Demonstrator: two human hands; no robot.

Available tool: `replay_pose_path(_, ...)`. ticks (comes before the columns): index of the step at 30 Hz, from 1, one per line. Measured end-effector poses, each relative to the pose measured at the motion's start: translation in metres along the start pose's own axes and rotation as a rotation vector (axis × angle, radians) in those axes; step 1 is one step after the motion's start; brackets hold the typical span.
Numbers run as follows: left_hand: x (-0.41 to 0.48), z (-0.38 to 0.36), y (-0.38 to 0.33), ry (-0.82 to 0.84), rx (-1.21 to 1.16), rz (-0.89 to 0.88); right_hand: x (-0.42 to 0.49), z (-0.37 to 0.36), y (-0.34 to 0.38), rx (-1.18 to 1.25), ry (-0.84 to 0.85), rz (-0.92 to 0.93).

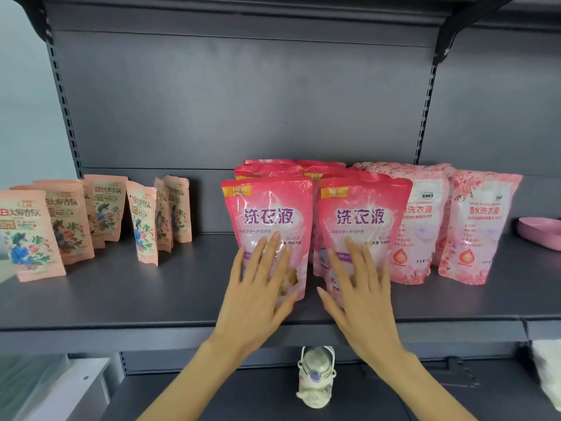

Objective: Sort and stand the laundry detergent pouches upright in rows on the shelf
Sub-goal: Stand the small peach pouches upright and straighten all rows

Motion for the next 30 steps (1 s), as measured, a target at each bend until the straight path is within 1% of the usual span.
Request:
replay_pose_path(7,-0.047,0.03,0.038,0.117,-0.005,0.029,-0.005,0.02,0.051,0.039,0.098,0.154)
replay_pose_path(15,-0.119,0.07,0.116,0.208,0.118,0.188,0.005,0.039,0.132,0.097,0.14,0.282)
replay_pose_path(21,-0.136,0.09,0.166,0.23,0.196,0.288,0.04,0.033,0.185,0.074,0.187,0.301)
replay_pose_path(26,-0.146,0.079,0.198,0.293,0.19,0.354,0.065,0.013,0.217,0.086,0.28,0.29)
replay_pose_path(30,-0.157,0.064,0.22,0.32,0.179,0.369,0.069,-0.01,0.231,0.122,0.357,0.254)
Point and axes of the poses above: each hand's wrist, its own x-axis towards the middle knuckle, its own z-axis out of the back of the hand, y = z × x, the point moved 3 cm from there along x, towards the middle knuckle, and after that the axes turned 15 degrees about -z, right-handed, at the moved point
